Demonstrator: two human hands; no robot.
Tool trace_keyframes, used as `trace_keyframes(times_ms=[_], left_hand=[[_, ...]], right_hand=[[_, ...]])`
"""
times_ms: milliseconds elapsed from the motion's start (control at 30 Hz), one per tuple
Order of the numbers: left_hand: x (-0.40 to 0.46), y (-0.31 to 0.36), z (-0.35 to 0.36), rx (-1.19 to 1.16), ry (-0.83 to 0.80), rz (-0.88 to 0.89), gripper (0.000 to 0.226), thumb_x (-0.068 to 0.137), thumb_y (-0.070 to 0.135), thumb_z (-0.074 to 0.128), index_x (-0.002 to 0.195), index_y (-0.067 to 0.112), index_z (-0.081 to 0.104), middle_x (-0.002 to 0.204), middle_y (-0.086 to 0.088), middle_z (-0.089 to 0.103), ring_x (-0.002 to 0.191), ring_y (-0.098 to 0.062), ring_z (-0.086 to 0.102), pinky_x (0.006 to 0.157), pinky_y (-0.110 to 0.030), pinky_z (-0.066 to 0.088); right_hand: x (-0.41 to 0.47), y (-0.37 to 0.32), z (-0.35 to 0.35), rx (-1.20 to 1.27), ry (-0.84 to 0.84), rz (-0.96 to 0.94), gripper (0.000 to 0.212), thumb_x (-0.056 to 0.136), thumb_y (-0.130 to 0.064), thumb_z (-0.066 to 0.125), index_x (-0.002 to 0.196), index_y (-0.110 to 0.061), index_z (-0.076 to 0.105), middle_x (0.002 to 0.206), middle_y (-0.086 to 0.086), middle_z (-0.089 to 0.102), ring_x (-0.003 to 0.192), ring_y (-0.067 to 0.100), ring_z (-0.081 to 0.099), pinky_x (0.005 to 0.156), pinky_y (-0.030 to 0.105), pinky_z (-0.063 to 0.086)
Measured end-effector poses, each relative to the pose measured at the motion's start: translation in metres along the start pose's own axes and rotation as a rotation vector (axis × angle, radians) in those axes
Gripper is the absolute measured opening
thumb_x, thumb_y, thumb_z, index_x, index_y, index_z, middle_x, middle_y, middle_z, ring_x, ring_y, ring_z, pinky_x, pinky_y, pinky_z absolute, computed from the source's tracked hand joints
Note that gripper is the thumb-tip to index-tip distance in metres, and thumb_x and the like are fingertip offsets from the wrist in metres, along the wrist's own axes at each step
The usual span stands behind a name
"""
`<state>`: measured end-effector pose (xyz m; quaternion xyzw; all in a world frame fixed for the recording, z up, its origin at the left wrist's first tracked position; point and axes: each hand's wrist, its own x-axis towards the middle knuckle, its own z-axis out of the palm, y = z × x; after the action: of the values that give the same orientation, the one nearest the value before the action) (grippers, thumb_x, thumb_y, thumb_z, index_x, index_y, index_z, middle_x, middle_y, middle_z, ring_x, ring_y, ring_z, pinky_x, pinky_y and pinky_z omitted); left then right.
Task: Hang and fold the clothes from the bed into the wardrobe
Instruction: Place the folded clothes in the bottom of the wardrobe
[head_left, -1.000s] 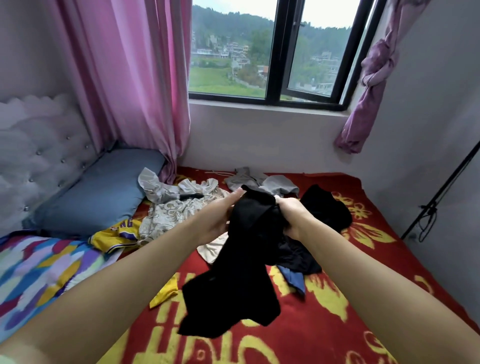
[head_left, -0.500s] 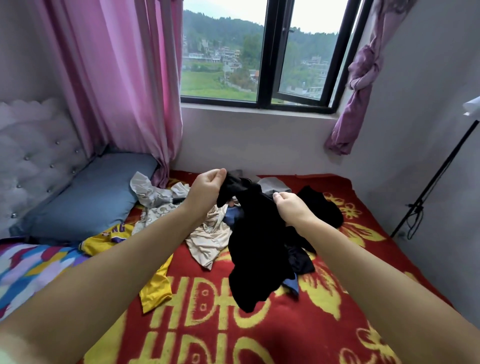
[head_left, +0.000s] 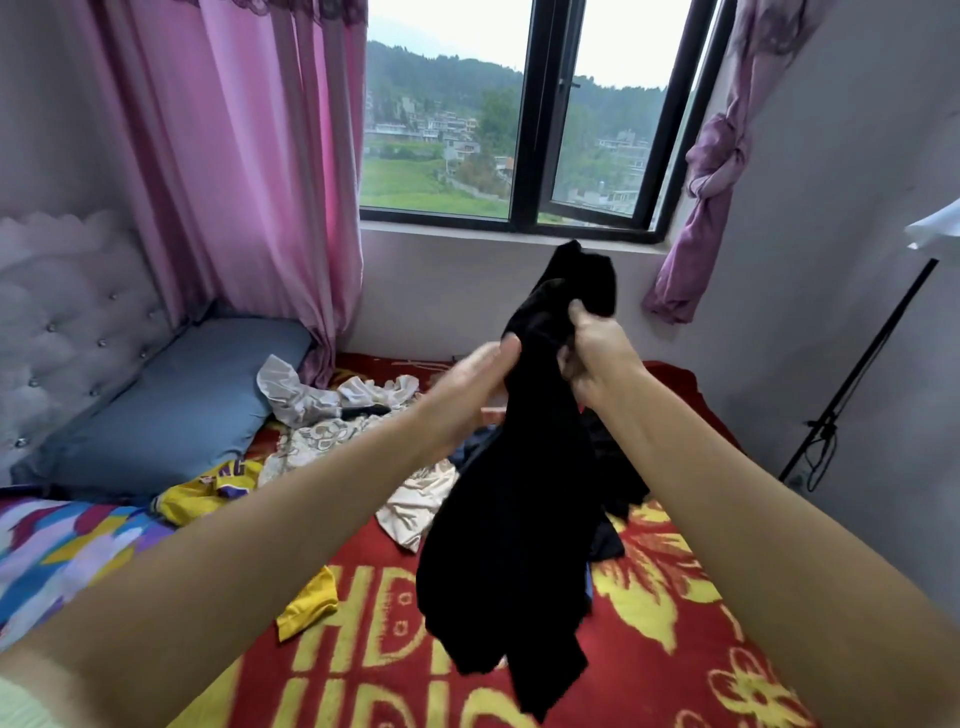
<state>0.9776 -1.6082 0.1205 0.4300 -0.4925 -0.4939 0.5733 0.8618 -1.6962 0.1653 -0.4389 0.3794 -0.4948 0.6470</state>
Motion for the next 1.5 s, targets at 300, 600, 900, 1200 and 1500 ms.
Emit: trace_keyframes(times_ms=[300, 600, 900, 1200, 1500], left_hand=[[0.0, -0.011, 0.002, 0.192, 0.455, 0.139, 0.024, 0.101, 0.02, 0.044, 0.087, 0.021, 0.063, 0.084, 0.003, 0.066, 0.079, -0.011, 0.059, 0.073, -0.026, 0.047], [0.01, 0.025, -0.002, -0.303, 0.353, -0.09, 0.024, 0.103, 0.017, 0.04, 0.086, 0.012, 0.055, 0.065, -0.003, 0.066, 0.052, -0.012, 0.064, 0.046, -0.023, 0.052], [0.003, 0.049, -0.019, 0.287, -0.15, -0.3, 0.024, 0.09, 0.03, 0.064, 0.083, 0.01, 0.073, 0.06, -0.005, 0.064, 0.045, -0.013, 0.06, 0.04, -0.019, 0.045], [-0.003, 0.041, -0.036, 0.366, 0.006, -0.059, 0.027, 0.081, 0.034, 0.073, 0.097, 0.015, 0.061, 0.081, 0.0, 0.061, 0.068, -0.009, 0.058, 0.055, -0.018, 0.044], [0.0, 0.002, -0.032, 0.529, 0.225, 0.111, 0.022, 0.1, 0.007, 0.043, 0.1, -0.006, 0.061, 0.082, -0.009, 0.05, 0.077, -0.019, 0.045, 0.065, -0.031, 0.036]], right_hand=[[-0.009, -0.007, 0.005, 0.184, -0.032, 0.043, 0.028, 0.106, -0.018, 0.03, 0.116, 0.001, 0.048, 0.089, 0.021, 0.061, 0.07, 0.029, 0.064, 0.053, 0.032, 0.055], [-0.025, 0.015, -0.028, -0.345, -0.366, 0.205, 0.04, 0.095, -0.004, 0.04, 0.132, -0.015, 0.048, 0.129, 0.013, 0.059, 0.116, 0.026, 0.059, 0.088, 0.043, 0.05], [-0.041, 0.01, -0.017, -0.823, -0.726, -0.345, 0.091, 0.088, -0.008, 0.066, 0.152, -0.035, 0.008, 0.142, 0.001, 0.046, 0.127, 0.003, 0.047, 0.093, 0.009, 0.041], [-0.036, 0.005, 0.003, -0.851, -0.478, -0.367, 0.017, 0.091, -0.01, 0.056, 0.095, -0.001, 0.07, 0.083, 0.015, 0.069, 0.072, 0.024, 0.063, 0.066, 0.036, 0.047], [-0.015, -0.011, -0.013, -0.894, -0.205, -0.381, 0.021, 0.088, -0.007, 0.048, 0.091, -0.014, 0.068, 0.087, 0.009, 0.069, 0.073, 0.015, 0.062, 0.067, 0.028, 0.048]])
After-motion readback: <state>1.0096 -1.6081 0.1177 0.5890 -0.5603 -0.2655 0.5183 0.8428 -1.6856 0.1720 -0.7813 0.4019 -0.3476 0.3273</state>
